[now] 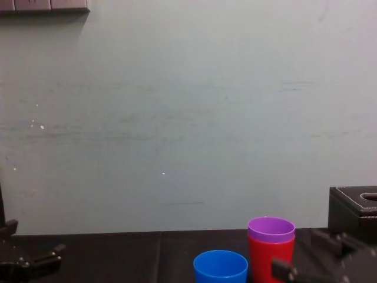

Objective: Stack the three plastic cups sequentially using one hand.

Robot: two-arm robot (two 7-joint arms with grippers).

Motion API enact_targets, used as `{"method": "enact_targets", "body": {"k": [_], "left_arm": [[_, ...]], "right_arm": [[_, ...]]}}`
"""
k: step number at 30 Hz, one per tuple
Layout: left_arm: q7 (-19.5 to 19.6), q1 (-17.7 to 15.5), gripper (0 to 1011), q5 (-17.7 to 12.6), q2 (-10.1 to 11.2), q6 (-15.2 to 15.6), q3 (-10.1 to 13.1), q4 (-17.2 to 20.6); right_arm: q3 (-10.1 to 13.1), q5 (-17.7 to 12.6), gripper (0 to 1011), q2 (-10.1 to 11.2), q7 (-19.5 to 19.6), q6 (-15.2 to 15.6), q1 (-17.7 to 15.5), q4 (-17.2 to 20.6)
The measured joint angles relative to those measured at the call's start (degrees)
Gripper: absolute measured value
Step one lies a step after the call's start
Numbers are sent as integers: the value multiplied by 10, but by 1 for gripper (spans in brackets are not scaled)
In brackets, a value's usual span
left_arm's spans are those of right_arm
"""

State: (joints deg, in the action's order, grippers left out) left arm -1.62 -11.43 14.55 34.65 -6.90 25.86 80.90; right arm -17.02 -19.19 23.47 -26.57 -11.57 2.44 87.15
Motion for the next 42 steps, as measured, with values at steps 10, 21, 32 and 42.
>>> {"method": "enact_targets", "body": {"k": [10, 21, 32, 42], "left_arm": [[0, 0, 1005, 0, 0, 0, 0, 0], [0, 0, 1005, 0, 0, 0, 0, 0], [0, 0, 1005, 0, 0, 0, 0, 0], [0, 0, 1005, 0, 0, 0, 0, 0]], "right_arm": [[-21, 24, 1003, 3, -7, -11, -18, -2], [-51, 57, 1002, -31, 17, 33, 21, -36], [-62, 71, 1002, -75, 39, 40, 64, -85], [-69, 84, 1002, -106, 50, 42, 96, -125]]}}
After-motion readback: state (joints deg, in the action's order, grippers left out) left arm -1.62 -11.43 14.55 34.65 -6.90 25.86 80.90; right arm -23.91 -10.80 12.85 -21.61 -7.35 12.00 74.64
